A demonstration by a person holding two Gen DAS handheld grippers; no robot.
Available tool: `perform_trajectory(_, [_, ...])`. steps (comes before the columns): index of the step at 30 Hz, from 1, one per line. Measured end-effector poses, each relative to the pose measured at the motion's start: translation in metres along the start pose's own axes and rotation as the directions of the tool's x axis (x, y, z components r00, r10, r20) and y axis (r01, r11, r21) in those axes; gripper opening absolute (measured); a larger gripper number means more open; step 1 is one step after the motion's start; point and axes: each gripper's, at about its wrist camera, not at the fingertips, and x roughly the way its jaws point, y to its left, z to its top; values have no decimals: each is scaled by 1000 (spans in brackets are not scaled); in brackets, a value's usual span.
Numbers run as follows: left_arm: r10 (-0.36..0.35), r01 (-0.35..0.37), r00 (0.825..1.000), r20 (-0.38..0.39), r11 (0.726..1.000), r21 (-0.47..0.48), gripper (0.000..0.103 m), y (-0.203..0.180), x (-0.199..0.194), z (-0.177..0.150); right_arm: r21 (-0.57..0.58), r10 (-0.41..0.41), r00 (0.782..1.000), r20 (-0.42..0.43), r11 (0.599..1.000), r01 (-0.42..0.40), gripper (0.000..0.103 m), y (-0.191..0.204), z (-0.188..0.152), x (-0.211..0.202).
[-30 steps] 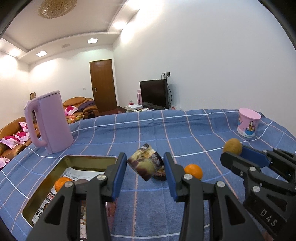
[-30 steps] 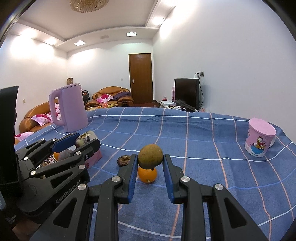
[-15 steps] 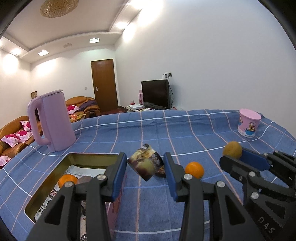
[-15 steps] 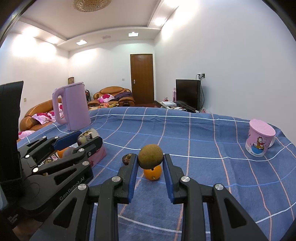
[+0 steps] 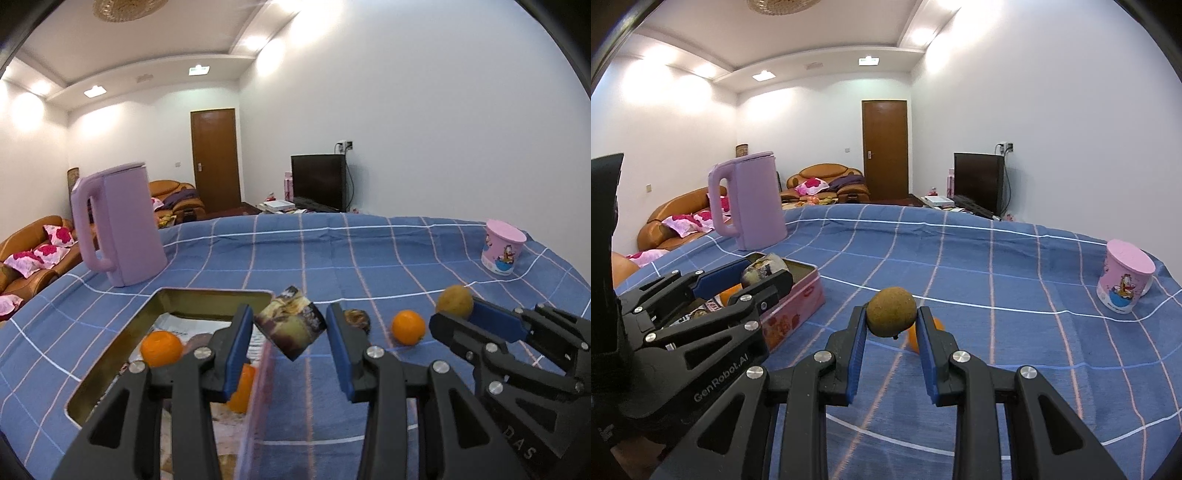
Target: Organize fruits
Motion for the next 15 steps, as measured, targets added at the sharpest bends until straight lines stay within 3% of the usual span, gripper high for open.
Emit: perform_trajectory(15, [64, -64, 998, -19, 997, -33, 43, 45, -10, -1, -54, 81, 997, -16, 995, -82, 29, 45, 7, 16])
